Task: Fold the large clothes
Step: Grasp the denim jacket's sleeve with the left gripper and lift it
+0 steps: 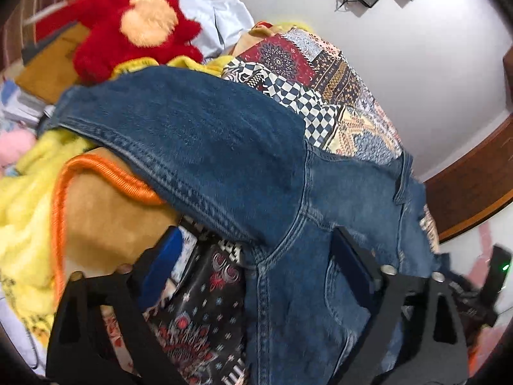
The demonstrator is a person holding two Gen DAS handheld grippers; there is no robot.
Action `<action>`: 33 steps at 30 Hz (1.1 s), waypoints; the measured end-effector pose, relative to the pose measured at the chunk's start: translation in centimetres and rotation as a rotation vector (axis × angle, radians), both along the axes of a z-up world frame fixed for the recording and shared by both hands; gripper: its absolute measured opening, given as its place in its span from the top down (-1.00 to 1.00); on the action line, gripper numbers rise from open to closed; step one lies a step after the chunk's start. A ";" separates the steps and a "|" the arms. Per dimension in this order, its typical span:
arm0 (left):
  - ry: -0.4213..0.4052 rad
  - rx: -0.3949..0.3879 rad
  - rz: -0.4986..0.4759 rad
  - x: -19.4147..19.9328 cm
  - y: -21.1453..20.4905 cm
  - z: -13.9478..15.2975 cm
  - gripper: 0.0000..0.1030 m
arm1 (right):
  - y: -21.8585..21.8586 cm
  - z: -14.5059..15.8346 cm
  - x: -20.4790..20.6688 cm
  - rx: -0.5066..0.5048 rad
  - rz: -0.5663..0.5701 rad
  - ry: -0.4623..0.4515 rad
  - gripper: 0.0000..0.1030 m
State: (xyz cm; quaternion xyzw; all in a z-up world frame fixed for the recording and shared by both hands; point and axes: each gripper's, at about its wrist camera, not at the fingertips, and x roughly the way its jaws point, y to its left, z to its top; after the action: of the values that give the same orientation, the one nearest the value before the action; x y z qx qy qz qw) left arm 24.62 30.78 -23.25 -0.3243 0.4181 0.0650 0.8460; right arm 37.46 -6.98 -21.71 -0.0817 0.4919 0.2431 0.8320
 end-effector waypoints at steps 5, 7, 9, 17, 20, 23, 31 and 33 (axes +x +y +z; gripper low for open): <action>0.016 -0.076 0.017 2.1 1.8 -1.6 -0.37 | -0.1 -0.5 0.8 0.030 -0.013 0.036 -1.00; 0.022 -0.053 0.032 2.7 2.3 -1.7 -0.26 | -0.1 -0.4 0.9 0.039 -0.015 0.037 -1.00; 0.028 0.001 0.037 3.4 2.4 -1.4 -0.10 | -0.2 -0.3 0.9 0.043 -0.015 0.033 -1.00; 0.046 0.296 0.080 5.9 2.3 1.2 0.57 | -0.6 0.8 0.6 0.059 -0.018 0.019 -1.00; 0.039 0.365 0.077 6.6 1.6 2.9 0.69 | -1.2 1.6 0.3 0.067 -0.022 0.001 -1.00; -0.036 0.458 0.039 6.3 -1.0 5.8 0.76 | -1.9 2.8 -0.2 0.075 -0.029 -0.022 -1.00; -0.203 0.535 -0.179 6.4 -10.7 10.2 0.79 | -4.0 5.3 -1.3 0.097 -0.052 -0.069 -1.00; -0.159 0.504 -0.239 7.4 -12.6 8.9 0.79 | -4.5 5.5 -1.5 0.108 -0.055 -0.067 -1.00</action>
State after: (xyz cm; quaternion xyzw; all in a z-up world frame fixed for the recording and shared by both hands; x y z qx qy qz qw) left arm 32.00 18.13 -14.39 -0.0565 0.3563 0.0410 0.9318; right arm 35.94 -11.49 -16.19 -0.0314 0.4521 0.2435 0.8575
